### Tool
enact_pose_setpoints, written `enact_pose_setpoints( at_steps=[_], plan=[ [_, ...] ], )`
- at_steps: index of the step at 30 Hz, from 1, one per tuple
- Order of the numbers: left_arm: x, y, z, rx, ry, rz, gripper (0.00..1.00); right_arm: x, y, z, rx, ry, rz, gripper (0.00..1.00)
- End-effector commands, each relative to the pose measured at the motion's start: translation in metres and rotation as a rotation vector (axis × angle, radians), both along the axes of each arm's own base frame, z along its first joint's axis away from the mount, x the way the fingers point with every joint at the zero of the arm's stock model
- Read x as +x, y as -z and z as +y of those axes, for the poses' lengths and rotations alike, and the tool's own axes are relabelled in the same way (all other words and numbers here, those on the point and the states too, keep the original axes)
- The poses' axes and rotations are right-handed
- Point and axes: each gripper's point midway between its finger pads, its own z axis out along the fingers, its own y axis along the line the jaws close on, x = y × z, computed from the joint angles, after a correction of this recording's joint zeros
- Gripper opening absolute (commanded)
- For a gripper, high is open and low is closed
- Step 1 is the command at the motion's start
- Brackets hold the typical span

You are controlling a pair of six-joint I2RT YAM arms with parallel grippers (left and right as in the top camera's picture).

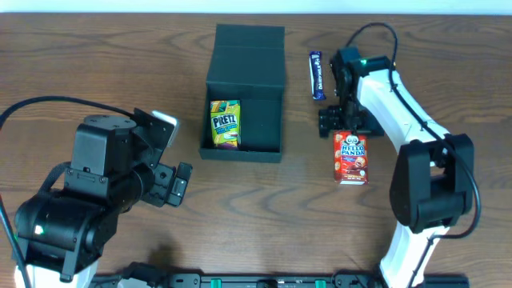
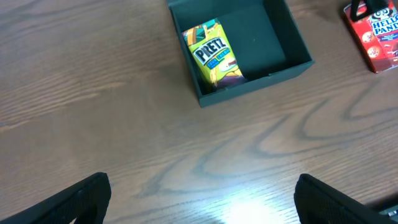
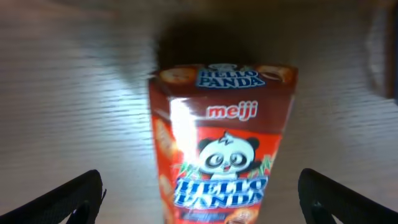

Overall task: Pack container
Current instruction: 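Move the right gripper to the Hello Panda box and grasp it, then lift the Hello Panda box into the black box beside the Pretz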

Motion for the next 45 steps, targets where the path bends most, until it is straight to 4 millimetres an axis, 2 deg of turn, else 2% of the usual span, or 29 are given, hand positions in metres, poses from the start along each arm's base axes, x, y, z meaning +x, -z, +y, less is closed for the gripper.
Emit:
enact_pose_setpoints(
  at_steps=[1, 14, 20, 22, 27, 32, 36, 39, 43, 45],
  plan=[
    [-0.001, 0.001, 0.0, 0.0, 0.011, 0.004, 0.95, -0.007, 0.012, -0.004, 0.031, -0.018, 0.019, 0.99],
    [-0.001, 0.001, 0.0, 0.0, 0.011, 0.004, 0.95, -0.012, 0.044, -0.005, 0.06, -0.059, 0.001, 0.98],
    [-0.001, 0.001, 0.0, 0.0, 0.011, 0.004, 0.95, -0.011, 0.05, 0.0, 0.092, -0.084, -0.012, 0.87],
    [-0.001, 0.001, 0.0, 0.0, 0.011, 0.004, 0.95, -0.01, 0.051, 0.001, 0.093, -0.086, -0.015, 0.86],
    [-0.001, 0.001, 0.0, 0.0, 0.011, 0.004, 0.95, -0.005, 0.051, 0.002, 0.096, -0.087, -0.036, 0.7],
    [-0.001, 0.001, 0.0, 0.001, 0.011, 0.004, 0.95, -0.002, 0.049, 0.006, 0.113, -0.085, -0.045, 0.68],
    [-0.001, 0.001, 0.0, 0.0, 0.011, 0.004, 0.95, 0.011, 0.034, 0.026, 0.204, -0.069, -0.076, 0.66],
    [-0.001, 0.001, 0.0, 0.0, 0.011, 0.004, 0.95, 0.029, 0.012, 0.038, 0.236, -0.059, -0.119, 0.65],
    [-0.001, 0.001, 0.0, 0.0, 0.011, 0.004, 0.95, 0.05, -0.03, 0.054, 0.255, -0.039, -0.18, 0.64],
    [-0.001, 0.001, 0.0, 0.001, 0.011, 0.004, 0.95, 0.059, -0.053, 0.069, 0.282, -0.043, -0.217, 0.64]
  ],
)
